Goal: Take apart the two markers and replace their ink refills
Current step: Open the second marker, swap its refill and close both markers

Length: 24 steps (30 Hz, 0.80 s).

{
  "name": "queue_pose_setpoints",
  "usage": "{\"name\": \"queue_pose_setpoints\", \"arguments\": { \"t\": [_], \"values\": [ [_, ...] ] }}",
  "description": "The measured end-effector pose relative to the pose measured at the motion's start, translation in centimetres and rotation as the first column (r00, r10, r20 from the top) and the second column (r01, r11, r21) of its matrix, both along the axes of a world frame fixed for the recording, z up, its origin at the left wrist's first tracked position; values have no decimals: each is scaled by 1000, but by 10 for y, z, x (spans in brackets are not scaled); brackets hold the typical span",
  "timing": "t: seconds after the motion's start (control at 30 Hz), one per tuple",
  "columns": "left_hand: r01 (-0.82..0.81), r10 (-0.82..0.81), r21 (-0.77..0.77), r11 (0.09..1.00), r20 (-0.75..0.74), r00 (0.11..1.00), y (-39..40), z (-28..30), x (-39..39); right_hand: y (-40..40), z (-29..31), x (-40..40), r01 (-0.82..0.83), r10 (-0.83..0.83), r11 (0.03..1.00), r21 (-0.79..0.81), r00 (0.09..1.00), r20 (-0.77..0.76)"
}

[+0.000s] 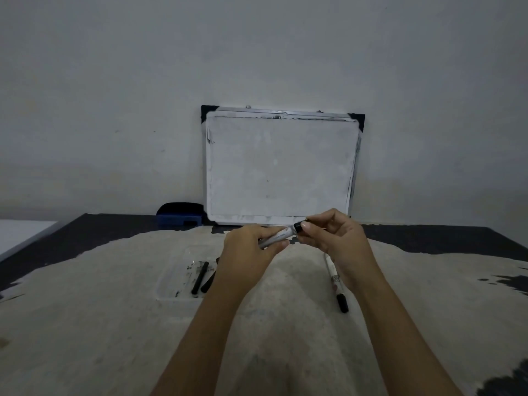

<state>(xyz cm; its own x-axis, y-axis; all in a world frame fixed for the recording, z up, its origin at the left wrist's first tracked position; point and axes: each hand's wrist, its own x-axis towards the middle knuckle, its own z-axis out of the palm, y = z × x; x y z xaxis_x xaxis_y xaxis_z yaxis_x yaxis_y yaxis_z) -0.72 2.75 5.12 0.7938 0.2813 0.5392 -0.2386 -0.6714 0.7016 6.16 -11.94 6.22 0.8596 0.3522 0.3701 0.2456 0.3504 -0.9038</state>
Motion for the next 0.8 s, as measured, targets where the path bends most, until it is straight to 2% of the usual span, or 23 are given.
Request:
{"name": "queue_pose_setpoints", "arguments": {
  "t": [0.4, 0.8],
  "values": [
    [3, -3, 13, 1000, 14, 1000, -2, 0, 0, -6, 1, 0, -13, 13, 1000, -10, 999, -39],
    [-69, 75, 225, 972, -20, 997, -2, 5, 0, -3, -1, 0, 19, -19, 1000, -23, 1000, -8]
  ]
}}
